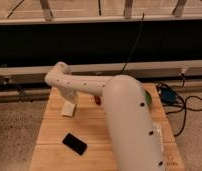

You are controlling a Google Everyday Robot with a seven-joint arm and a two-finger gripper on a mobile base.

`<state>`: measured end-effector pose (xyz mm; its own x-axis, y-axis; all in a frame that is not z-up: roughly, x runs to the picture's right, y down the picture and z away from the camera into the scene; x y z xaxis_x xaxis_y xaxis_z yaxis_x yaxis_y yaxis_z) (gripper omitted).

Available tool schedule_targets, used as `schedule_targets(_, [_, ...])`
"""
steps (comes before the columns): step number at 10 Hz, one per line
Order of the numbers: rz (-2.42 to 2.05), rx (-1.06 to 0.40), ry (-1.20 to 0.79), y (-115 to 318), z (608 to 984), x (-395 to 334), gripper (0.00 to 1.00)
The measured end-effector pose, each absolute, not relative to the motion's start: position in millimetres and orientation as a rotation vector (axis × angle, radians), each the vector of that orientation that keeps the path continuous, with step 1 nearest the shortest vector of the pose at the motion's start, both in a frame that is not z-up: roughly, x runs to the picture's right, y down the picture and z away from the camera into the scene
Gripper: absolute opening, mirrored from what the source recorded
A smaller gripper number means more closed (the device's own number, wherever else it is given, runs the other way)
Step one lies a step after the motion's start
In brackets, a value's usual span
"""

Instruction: Place the pepper on the white sponge

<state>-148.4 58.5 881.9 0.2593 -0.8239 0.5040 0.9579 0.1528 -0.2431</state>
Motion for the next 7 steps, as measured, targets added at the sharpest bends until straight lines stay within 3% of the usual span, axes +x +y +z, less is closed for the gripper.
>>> schedule_targets(2, [-1.28, -0.574, -0.297, 36, 897, -125, 0.01])
schedule_targets(3, [-1.271, -0.58, -0.303, 28, 903, -111, 0.07])
schedule_targets(7, [-1.248, -0.608, -0.334, 12, 916, -82, 0.47])
